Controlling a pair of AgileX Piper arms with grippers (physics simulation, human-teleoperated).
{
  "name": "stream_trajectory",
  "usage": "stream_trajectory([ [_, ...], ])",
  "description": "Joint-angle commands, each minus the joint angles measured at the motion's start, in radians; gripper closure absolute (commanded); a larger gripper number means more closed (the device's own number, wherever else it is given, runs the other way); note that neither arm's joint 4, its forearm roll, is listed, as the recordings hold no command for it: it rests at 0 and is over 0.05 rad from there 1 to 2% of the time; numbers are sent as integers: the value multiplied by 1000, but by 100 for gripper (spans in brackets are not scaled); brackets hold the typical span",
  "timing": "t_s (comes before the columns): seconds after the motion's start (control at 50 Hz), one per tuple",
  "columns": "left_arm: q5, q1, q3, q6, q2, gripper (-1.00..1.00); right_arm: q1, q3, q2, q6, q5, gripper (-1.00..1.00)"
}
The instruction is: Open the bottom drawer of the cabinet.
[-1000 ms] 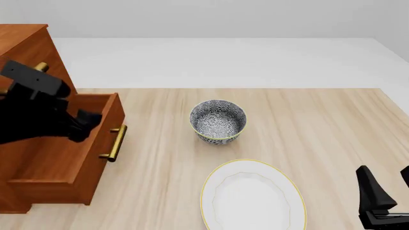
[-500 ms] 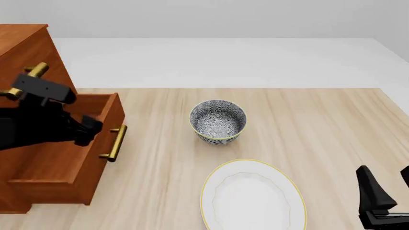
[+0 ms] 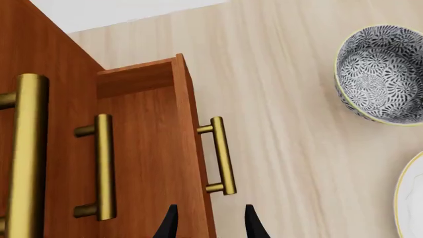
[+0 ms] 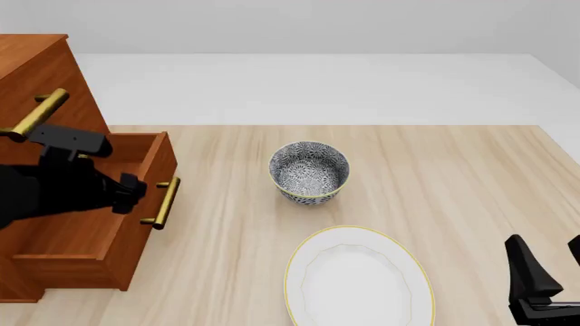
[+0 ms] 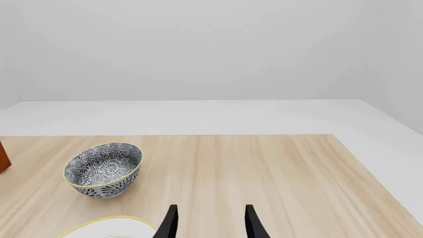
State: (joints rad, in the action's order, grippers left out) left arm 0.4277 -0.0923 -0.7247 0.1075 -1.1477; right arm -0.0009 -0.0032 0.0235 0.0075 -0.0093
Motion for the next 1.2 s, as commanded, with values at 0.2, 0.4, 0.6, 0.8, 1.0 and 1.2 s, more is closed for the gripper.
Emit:
stream_trajectory([
  [0.2, -50, 12, 43, -57, -54, -100, 0, 0, -2, 0, 1, -100],
  [0.4, -90, 15, 62, -95, -104, -100, 0, 0, 0, 0, 0, -100],
  [0.6, -121, 27, 86, -107, -125, -100, 0, 0, 1, 0, 0, -100],
  [0.8, -139, 45, 98, -124, -152, -100, 0, 0, -1, 0, 1, -100],
  [1.0, -168, 39, 108, -133, -184, -100, 0, 0, 0, 0, 0, -100],
  [1.2, -206, 39, 121, -144, -226, -100, 0, 0, 1, 0, 0, -100],
])
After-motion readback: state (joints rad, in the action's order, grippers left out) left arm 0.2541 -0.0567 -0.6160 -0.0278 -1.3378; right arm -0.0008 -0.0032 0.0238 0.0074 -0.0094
